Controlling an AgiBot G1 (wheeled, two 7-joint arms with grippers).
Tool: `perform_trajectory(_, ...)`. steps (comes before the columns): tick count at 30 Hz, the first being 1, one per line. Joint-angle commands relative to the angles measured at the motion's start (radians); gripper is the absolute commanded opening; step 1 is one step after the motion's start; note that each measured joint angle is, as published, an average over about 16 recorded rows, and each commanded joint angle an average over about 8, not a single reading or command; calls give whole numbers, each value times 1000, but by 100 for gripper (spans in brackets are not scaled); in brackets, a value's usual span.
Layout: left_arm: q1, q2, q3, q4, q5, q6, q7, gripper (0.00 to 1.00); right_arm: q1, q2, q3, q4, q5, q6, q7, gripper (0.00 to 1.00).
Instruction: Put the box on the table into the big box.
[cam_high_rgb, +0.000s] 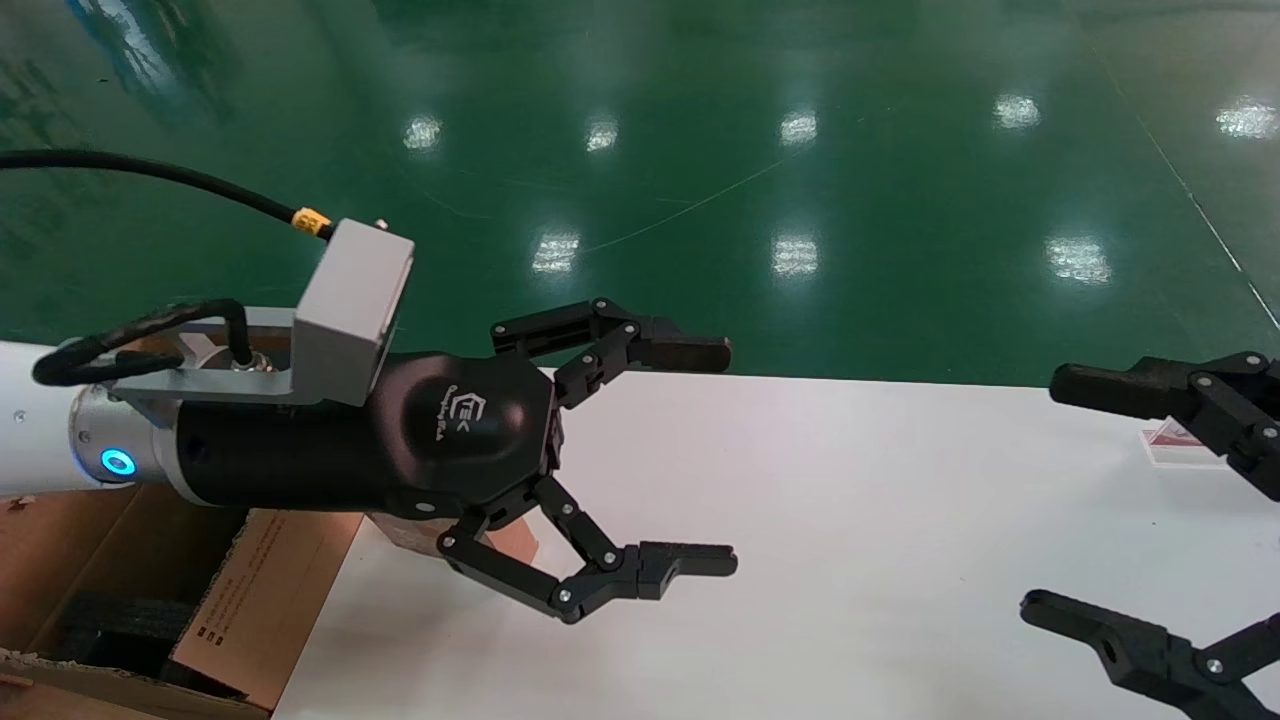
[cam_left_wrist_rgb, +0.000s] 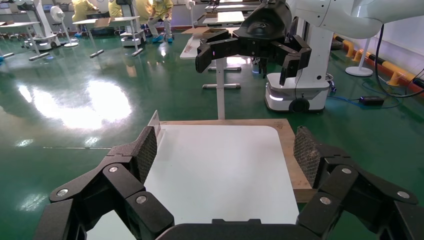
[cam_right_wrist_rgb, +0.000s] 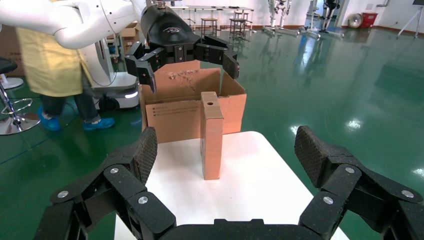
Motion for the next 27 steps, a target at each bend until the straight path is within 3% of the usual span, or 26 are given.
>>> perform_trajectory(1, 0, 0, 0, 0, 0, 0, 0, 100, 0, 0, 0, 0, 0, 0, 0, 100)
perform_trajectory(27, 0, 0, 0, -1, 0, 0, 0, 100, 0, 0, 0, 0, 0, 0, 0, 100)
